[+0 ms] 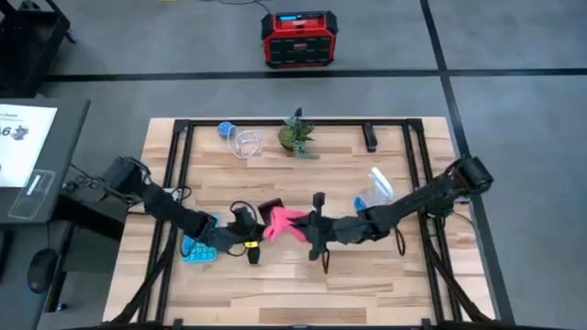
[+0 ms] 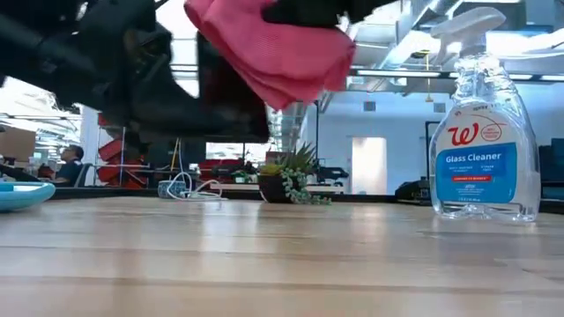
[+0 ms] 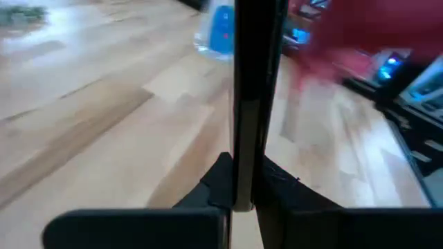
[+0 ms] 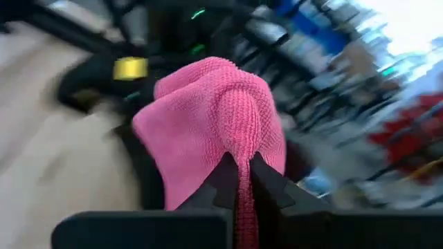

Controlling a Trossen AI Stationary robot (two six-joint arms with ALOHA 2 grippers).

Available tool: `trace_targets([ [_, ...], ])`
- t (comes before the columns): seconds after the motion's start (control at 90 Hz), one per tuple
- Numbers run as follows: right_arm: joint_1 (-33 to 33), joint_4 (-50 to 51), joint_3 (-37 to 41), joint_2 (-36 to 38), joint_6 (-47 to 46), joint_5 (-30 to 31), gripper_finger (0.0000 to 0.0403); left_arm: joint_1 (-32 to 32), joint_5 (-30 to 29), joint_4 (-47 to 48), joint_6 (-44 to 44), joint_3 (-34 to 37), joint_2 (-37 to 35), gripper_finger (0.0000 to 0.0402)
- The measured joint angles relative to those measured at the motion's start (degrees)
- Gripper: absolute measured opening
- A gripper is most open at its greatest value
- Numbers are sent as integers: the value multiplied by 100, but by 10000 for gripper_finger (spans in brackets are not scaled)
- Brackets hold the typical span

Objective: Apply microfiber cloth
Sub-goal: Wipe the front of the cellphone with a microfiber cloth

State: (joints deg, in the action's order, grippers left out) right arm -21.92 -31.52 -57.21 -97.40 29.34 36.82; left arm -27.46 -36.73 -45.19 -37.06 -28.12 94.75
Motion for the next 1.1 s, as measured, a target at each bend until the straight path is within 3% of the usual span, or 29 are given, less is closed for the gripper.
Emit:
trace_targets([
  [0.156,45,-459,-7,-243,796,174,0,99,193,33,248,-432,296,12],
  [0.522,-41,349,-25,-790,609,15,0,122,221,159,800,-762,269,12],
  [0.856,61,-420,-187,-365,1886,1377,0,123,241,1,688,-749,243,13],
  [0.978,64,-472,-184,-363,1799,1460,0,112,310,39,683,-749,243,13],
  [1.1,25,208,-196,-390,1352,1458,0,111,376,125,708,-738,264,13],
])
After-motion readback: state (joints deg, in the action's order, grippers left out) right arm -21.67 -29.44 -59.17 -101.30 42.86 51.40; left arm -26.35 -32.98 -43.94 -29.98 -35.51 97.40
